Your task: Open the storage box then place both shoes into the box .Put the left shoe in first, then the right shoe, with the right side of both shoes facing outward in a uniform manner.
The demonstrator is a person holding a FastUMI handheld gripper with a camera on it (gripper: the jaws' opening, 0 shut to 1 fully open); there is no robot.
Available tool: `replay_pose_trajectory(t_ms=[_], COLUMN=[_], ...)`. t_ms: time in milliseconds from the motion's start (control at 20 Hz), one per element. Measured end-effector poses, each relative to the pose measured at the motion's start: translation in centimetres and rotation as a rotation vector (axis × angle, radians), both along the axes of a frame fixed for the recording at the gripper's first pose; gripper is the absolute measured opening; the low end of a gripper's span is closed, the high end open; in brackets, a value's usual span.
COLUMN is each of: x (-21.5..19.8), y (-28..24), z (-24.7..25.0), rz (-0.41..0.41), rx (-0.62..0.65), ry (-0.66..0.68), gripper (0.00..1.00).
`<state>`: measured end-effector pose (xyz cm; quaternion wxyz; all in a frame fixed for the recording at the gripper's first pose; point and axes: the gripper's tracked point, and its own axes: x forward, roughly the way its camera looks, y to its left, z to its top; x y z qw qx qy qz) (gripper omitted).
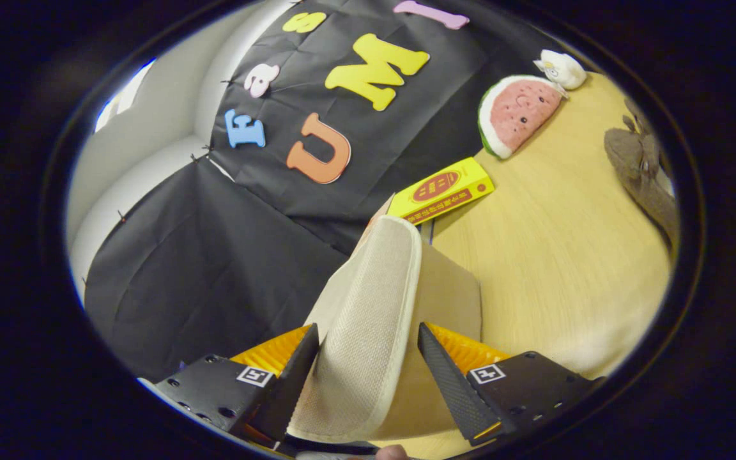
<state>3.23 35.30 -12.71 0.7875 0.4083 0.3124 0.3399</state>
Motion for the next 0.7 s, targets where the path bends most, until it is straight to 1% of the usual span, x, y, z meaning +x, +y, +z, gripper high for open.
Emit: replay_pose_trajectory(t_ms=[100, 200, 250, 300, 400, 450, 500, 550, 600, 650, 700], x=[-0.2, 0.2, 0.5, 0.5, 1.0, 1.1, 1.4, 1.2, 1.0, 0.7, 1.0], y=[-0.2, -1.2, -1.8, -2.2, -2.5, -3.0, -3.2, -3.6, -3.4, -3.5, -3.3], z=[0.4, 1.5, 2.0, 2.4, 2.3, 2.4, 2.8, 3.5, 3.8, 4.6, 4.8], rz=[0.018, 0.005, -0.01, -0.002, -0.012, -0.032, -0.046, -0.051, -0.035, -0.027, -0.04], rx=[0.029, 0.034, 0.024, 0.008, -0.021, -0.022, 0.006, 0.018, -0.001, -0.028, -0.037], ry=[0.046, 0.028, 0.009, -0.013, -0.038, -0.03, -0.022, -0.016, -0.029, -0.053, -0.075], gripper=[0.94, 0.92, 0.82, 0.72, 0.72, 0.57, 0.43, 0.29, 0.14, 0.14, 0.09])
